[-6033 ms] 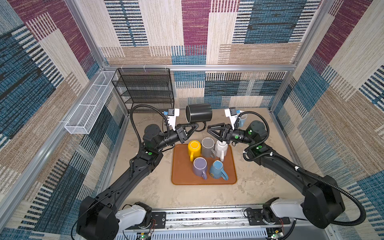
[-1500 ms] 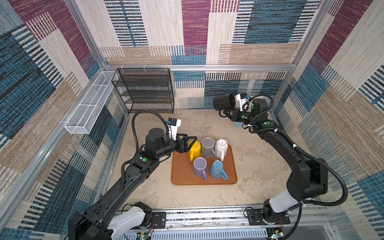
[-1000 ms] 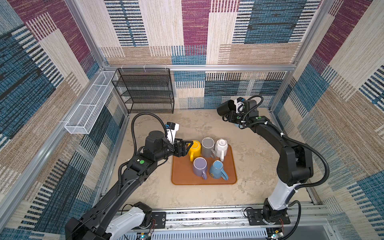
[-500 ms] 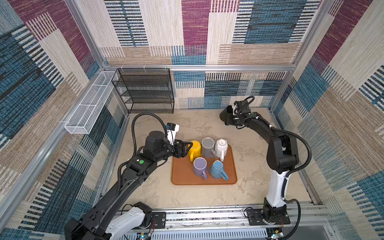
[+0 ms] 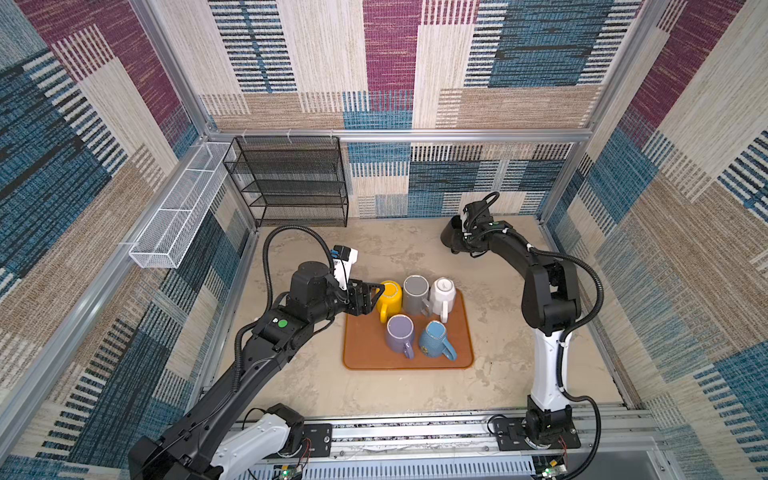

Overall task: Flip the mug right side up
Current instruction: 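Lower the upright black mug beside the light blue mug with the right gripper, then hold the black mug down with the right gripper while the left gripper hovers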

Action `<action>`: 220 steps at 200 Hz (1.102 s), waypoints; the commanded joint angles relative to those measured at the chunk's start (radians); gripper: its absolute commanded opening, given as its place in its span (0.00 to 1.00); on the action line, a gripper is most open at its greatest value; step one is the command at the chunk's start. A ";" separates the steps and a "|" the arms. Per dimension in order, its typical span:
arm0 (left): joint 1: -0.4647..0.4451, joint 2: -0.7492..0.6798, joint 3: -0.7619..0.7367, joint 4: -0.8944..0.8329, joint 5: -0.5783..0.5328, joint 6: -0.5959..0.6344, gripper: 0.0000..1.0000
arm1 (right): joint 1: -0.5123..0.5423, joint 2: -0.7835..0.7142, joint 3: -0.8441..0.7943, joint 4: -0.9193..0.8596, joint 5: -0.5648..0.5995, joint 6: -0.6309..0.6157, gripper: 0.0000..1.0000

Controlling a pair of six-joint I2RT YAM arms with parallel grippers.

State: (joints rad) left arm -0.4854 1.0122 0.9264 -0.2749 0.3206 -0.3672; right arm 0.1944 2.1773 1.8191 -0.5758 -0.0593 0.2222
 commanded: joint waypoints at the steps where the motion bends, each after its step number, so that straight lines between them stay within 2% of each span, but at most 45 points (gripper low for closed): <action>1: 0.000 -0.003 0.005 0.001 -0.002 0.015 0.76 | 0.006 0.007 0.024 0.023 0.027 -0.027 0.00; 106: 0.001 -0.018 -0.011 -0.003 -0.008 0.019 0.76 | 0.033 0.084 0.118 -0.059 0.112 -0.052 0.00; 159: 0.001 -0.030 -0.017 -0.013 -0.018 0.027 0.76 | 0.043 0.101 0.133 -0.069 0.131 -0.052 0.00; 220: 0.001 -0.019 -0.015 -0.024 -0.004 0.027 0.76 | 0.049 0.114 0.148 -0.099 0.205 -0.045 0.00</action>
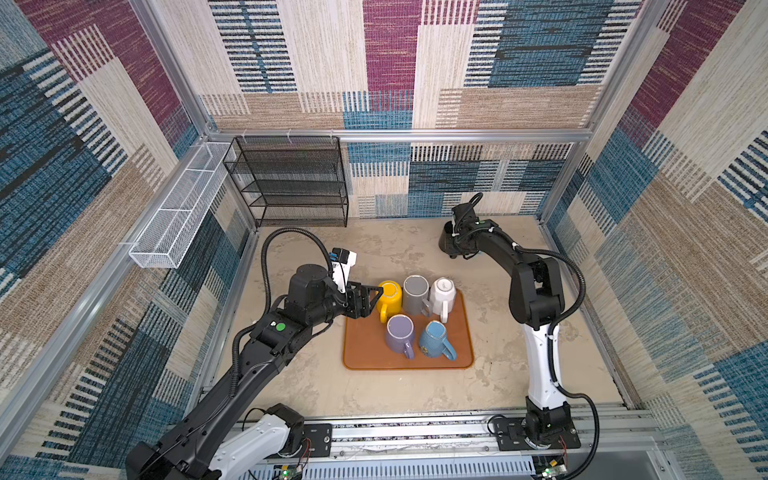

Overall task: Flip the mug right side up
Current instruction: 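Hold the black mug down with the right gripper while the left gripper hovers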

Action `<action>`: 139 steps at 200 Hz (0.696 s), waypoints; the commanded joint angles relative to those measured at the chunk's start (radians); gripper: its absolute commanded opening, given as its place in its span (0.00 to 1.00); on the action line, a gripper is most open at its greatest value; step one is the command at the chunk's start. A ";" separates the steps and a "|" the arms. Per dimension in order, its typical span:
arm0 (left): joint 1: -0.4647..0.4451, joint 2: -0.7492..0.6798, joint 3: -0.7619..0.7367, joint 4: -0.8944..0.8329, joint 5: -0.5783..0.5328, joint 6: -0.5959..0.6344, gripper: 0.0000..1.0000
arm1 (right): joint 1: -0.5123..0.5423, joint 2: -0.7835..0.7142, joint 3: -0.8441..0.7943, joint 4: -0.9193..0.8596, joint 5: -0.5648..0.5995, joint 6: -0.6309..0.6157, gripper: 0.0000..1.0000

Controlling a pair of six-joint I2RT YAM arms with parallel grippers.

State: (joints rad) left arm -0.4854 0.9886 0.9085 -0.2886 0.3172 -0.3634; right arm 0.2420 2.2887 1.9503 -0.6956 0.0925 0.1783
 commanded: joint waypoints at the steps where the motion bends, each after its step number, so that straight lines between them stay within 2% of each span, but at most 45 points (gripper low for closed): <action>1: 0.001 0.005 0.003 -0.010 0.000 0.024 0.76 | 0.002 0.002 0.017 0.020 0.054 0.000 0.00; 78: 0.001 0.005 0.007 -0.032 0.017 0.027 0.80 | 0.002 0.006 0.029 0.001 0.052 -0.002 0.00; 109: 0.001 0.005 0.008 -0.044 0.017 0.030 0.83 | 0.001 0.012 0.039 -0.014 0.052 0.000 0.07; 139: 0.001 -0.005 0.007 -0.050 0.017 0.031 0.83 | 0.001 0.012 0.038 -0.018 0.053 0.001 0.07</action>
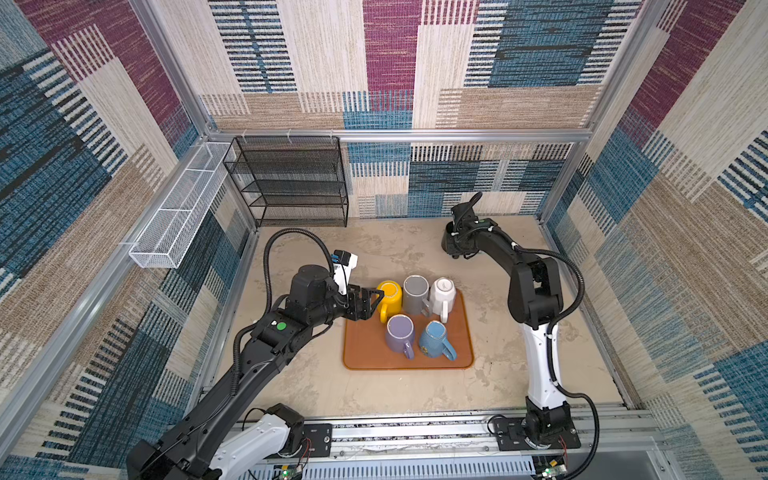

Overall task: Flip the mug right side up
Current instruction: 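Hold the black mug down with the right gripper while the left gripper hovers, then open the right gripper toward the tray while the left gripper descends to the yellow mug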

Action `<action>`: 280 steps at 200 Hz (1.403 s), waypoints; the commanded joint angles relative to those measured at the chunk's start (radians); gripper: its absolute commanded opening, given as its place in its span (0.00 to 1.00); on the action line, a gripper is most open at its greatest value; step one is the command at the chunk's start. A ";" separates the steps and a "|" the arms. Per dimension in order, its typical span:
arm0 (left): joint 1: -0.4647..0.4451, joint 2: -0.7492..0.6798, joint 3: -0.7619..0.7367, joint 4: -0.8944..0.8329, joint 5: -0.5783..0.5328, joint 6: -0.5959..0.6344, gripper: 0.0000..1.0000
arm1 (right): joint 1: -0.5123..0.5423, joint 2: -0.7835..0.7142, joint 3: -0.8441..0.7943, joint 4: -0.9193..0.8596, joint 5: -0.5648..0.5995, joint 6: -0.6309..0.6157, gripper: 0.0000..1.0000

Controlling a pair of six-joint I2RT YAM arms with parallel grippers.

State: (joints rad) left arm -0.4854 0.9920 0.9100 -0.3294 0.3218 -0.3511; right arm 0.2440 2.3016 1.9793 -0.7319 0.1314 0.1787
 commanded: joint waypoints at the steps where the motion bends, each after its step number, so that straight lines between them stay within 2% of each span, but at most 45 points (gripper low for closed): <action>1: 0.001 -0.009 0.005 -0.010 0.013 0.019 0.83 | 0.000 -0.002 0.010 0.019 0.014 0.001 0.07; 40: 0.001 -0.011 -0.002 -0.015 0.012 0.020 0.84 | -0.001 -0.008 0.006 0.017 0.013 0.000 0.13; 86: 0.001 -0.014 0.000 -0.021 0.008 0.016 0.85 | 0.000 -0.028 -0.012 0.032 0.001 0.001 0.33; 123: 0.001 -0.016 0.001 -0.029 0.006 0.016 0.86 | -0.001 -0.056 -0.028 0.040 -0.004 -0.002 0.37; 175: 0.001 -0.010 0.000 -0.029 -0.001 0.012 0.86 | -0.001 -0.131 -0.067 0.058 -0.021 -0.014 0.52; 220: 0.001 0.009 0.000 -0.019 0.001 0.013 0.86 | -0.001 -0.236 -0.140 0.098 -0.064 -0.024 0.54; 280: 0.000 0.033 -0.010 -0.033 -0.008 0.017 0.86 | -0.002 -0.448 -0.346 0.255 -0.182 -0.027 0.52</action>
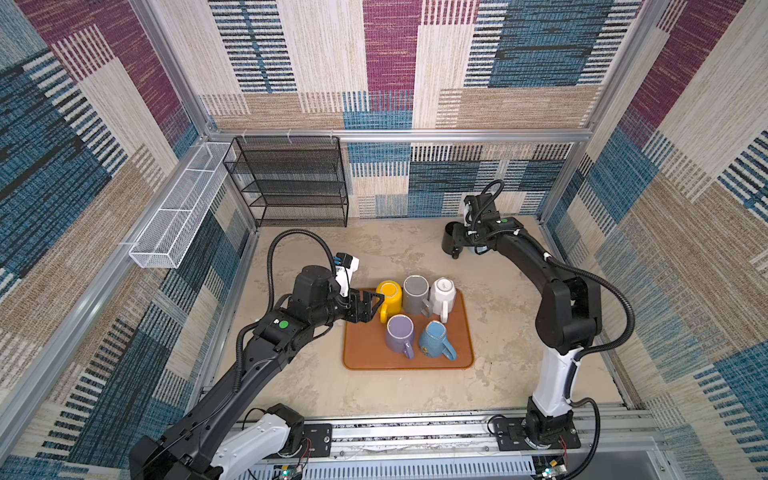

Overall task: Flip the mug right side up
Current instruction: 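Open the right gripper toward the tray while the left gripper descends to the yellow mug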

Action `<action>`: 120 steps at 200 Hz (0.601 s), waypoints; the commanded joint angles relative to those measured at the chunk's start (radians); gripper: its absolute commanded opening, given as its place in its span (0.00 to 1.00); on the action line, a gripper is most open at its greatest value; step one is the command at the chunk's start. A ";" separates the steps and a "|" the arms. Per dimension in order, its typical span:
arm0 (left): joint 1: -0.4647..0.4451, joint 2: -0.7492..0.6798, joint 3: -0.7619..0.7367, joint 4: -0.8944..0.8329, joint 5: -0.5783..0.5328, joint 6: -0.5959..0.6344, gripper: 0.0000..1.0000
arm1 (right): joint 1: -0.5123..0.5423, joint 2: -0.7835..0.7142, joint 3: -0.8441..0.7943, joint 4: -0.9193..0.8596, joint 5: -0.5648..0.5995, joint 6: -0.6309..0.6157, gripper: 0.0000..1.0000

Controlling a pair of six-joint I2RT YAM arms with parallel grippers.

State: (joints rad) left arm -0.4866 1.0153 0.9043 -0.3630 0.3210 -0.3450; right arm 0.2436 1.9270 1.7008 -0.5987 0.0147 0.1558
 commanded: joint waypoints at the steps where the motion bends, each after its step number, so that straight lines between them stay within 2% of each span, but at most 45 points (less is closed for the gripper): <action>1: 0.000 0.010 -0.003 0.000 -0.008 0.011 0.86 | -0.001 -0.077 -0.071 0.127 -0.068 -0.004 0.52; 30: 0.000 0.031 -0.003 -0.022 -0.020 0.008 0.86 | 0.000 -0.187 -0.209 0.245 -0.182 0.009 0.51; 73: -0.006 0.078 -0.004 -0.074 -0.104 -0.001 0.86 | 0.009 -0.359 -0.449 0.467 -0.368 0.038 0.51; 120: -0.044 0.175 0.005 -0.095 -0.215 -0.014 0.86 | 0.037 -0.499 -0.612 0.586 -0.439 0.038 0.53</action>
State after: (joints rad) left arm -0.5098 1.1469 0.8997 -0.4316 0.2005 -0.3458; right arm 0.2642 1.4910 1.1549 -0.1627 -0.3473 0.1860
